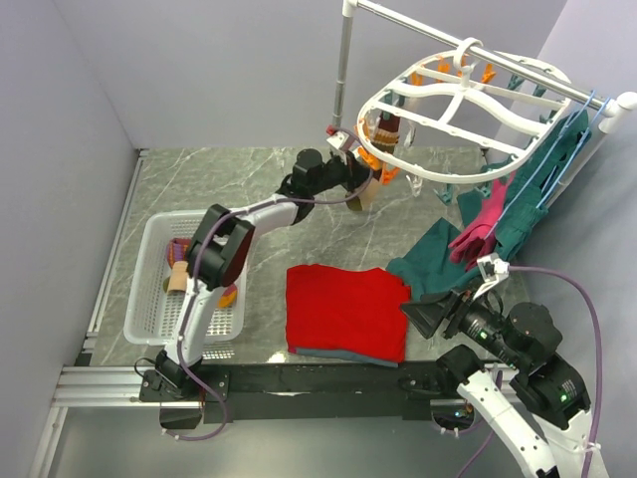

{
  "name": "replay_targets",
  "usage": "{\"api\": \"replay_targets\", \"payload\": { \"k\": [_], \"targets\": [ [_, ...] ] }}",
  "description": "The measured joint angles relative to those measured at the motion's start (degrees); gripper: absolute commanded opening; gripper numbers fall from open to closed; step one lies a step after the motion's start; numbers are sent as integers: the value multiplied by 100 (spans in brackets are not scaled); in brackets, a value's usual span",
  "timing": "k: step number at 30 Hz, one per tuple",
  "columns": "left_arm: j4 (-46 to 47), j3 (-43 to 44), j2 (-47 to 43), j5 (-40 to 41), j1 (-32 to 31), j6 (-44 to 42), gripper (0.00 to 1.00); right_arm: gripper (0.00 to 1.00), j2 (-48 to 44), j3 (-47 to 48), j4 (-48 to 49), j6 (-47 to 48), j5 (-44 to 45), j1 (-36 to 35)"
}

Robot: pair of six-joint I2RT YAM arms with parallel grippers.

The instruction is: Remove the socks clipped to the hanger

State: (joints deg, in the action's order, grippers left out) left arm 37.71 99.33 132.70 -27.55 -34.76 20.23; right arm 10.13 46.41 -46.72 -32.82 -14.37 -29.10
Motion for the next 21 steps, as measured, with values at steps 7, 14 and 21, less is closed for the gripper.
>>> {"api": "replay_targets", "payload": {
  "k": [7, 14, 21],
  "targets": [
    [-592, -863, -1421, 179, 0, 15, 1, 87, -105, -101, 61, -81, -74, 0],
    [-1025, -1300, -2293, 378, 0, -111, 1, 87, -103, -212, 186, -81, -153, 0],
    [-1792, -1812, -2658, 881, 0, -190, 1, 87, 2, -293, 442, -79, -289, 0]
  ]
}}
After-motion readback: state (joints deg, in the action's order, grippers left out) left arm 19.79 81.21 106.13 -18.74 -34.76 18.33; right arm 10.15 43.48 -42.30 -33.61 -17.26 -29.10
